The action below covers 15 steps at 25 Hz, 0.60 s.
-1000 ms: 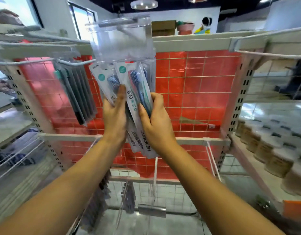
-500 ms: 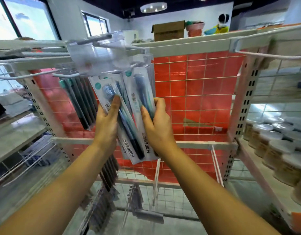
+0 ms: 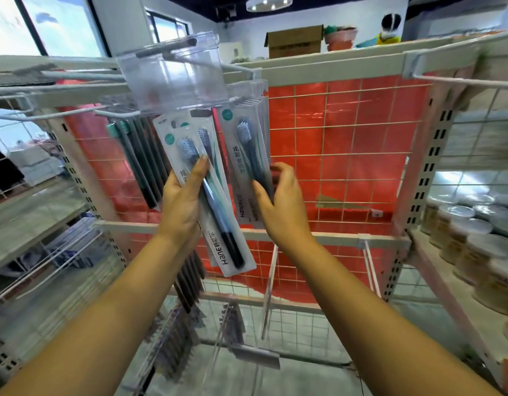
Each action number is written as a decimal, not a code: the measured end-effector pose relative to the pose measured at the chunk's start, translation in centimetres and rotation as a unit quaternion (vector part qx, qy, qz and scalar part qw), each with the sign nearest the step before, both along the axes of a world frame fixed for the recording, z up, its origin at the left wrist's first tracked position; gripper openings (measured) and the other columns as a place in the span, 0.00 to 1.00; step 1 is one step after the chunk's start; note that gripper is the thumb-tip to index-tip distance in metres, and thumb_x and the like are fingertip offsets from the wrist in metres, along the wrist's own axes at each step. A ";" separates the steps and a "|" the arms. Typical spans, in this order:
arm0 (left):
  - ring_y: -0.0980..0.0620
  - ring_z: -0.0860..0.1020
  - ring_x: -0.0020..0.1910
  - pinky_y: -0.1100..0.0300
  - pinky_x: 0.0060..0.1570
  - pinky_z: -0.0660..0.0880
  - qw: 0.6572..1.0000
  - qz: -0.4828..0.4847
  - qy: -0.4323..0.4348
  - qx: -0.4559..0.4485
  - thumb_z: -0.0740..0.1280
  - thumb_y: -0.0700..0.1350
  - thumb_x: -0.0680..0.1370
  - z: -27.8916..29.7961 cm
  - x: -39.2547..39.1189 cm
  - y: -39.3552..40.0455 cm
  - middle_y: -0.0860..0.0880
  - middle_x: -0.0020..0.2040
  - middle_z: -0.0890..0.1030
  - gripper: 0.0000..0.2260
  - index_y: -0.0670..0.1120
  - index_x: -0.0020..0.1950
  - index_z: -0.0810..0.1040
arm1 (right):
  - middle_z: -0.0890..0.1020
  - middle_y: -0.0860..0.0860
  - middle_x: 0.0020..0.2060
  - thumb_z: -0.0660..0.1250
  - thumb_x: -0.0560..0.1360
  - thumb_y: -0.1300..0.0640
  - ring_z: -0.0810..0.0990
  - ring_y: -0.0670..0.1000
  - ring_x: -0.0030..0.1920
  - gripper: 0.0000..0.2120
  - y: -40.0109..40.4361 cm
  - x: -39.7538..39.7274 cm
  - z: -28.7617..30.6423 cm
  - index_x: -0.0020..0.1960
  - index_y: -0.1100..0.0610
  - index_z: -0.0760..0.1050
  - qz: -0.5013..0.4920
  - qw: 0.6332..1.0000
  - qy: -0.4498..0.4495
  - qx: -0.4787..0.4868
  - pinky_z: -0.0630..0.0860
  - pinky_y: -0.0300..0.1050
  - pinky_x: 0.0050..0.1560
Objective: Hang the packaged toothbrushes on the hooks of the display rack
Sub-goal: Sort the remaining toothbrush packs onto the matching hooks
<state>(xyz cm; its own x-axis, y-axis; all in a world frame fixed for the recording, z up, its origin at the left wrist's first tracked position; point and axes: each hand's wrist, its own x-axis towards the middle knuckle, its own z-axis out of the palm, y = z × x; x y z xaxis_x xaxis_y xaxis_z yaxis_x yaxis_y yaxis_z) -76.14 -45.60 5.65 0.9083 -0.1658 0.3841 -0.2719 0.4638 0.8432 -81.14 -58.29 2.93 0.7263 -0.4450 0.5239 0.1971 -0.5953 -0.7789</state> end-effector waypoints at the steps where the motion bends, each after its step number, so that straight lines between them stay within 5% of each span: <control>1: 0.53 0.83 0.45 0.55 0.49 0.79 1.000 0.003 0.013 -0.011 0.63 0.43 0.78 -0.3 -0.1 0.3 0.53 0.44 0.84 0.07 0.48 0.56 0.76 | 0.73 0.53 0.56 0.62 0.78 0.54 0.71 0.52 0.57 0.17 0.3 -0.6 -0.4 0.64 0.59 0.66 -0.043 0.997 -0.049 -0.030 0.69 0.45 0.57; 4: 0.54 0.83 0.40 0.57 0.41 0.80 0.998 0.015 0.046 -0.038 0.67 0.45 0.73 -1.0 -0.6 0.8 0.53 0.39 0.84 0.06 0.48 0.49 0.78 | 0.71 0.48 0.50 0.62 0.76 0.53 0.72 0.48 0.52 0.15 1.8 -2.2 -1.5 0.60 0.60 0.71 0.021 0.989 -0.120 -0.086 0.71 0.42 0.52; 8: 0.53 0.83 0.39 0.58 0.40 0.80 0.998 -0.004 0.048 -0.027 0.69 0.48 0.67 -0.6 -1.9 0.6 0.51 0.38 0.85 0.11 0.47 0.47 0.79 | 0.79 0.51 0.55 0.63 0.78 0.53 0.78 0.47 0.54 0.13 4.2 -1.8 -0.7 0.61 0.55 0.70 0.250 0.960 0.044 0.120 0.77 0.44 0.55; 15: 0.53 0.84 0.40 0.59 0.41 0.80 0.999 -0.018 0.026 -0.041 0.67 0.47 0.68 0.5 -3.0 0.8 0.51 0.38 0.85 0.10 0.46 0.48 0.78 | 0.80 0.53 0.49 0.57 0.80 0.56 0.79 0.49 0.51 0.10 4.1 -1.9 0.1 0.58 0.57 0.73 0.295 0.925 -0.012 0.239 0.76 0.46 0.56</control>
